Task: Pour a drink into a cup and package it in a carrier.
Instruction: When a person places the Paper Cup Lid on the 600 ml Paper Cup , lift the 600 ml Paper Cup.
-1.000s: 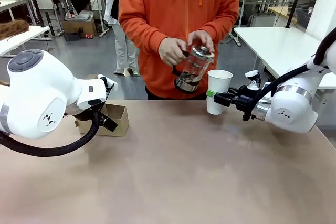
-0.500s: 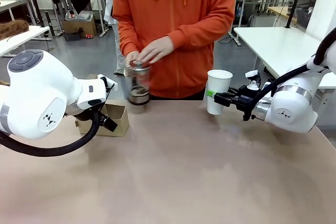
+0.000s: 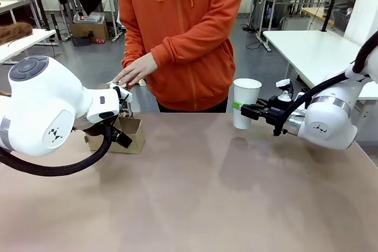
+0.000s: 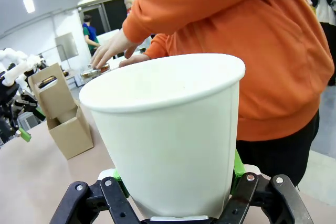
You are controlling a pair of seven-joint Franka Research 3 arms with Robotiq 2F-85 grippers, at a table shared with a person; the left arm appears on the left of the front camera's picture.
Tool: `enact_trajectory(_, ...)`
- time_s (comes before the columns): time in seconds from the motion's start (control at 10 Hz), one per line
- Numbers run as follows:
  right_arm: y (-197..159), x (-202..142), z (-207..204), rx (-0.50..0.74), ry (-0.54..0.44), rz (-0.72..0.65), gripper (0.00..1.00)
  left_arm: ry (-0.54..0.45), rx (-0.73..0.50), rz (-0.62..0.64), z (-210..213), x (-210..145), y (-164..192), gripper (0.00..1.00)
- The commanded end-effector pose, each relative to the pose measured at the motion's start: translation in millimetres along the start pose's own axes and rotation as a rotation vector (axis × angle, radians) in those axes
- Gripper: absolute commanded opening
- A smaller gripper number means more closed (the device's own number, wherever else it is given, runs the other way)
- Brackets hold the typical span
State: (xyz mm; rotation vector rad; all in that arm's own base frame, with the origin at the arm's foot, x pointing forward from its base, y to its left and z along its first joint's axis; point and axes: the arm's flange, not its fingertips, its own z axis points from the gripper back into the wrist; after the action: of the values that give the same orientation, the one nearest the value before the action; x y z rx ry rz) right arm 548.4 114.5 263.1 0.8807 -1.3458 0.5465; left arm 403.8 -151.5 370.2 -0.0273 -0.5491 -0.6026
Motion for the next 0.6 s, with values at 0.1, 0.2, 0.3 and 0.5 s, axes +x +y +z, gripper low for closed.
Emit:
enact_trajectory(0.1,2.1,3.9,-1.1,0.002,-0.007,0.004,0.8,-0.001,-0.001,0.001,0.4,-0.1,0.1,1.0)
enact_trajectory(0.2,2.1,3.9,-1.1,0.002,-0.007,0.004,0.8,-0.001,-0.001,0.001,0.4,-0.1,0.1,1.0)
enact_trajectory(0.3,2.1,3.9,-1.1,0.002,-0.007,0.004,0.8,-0.001,-0.001,0.001,0.4,-0.1,0.1,1.0)
enact_trajectory(0.5,2.1,3.9,-1.1,0.002,-0.007,0.004,0.8,-0.001,-0.001,0.001,0.4,-0.1,0.1,1.0)
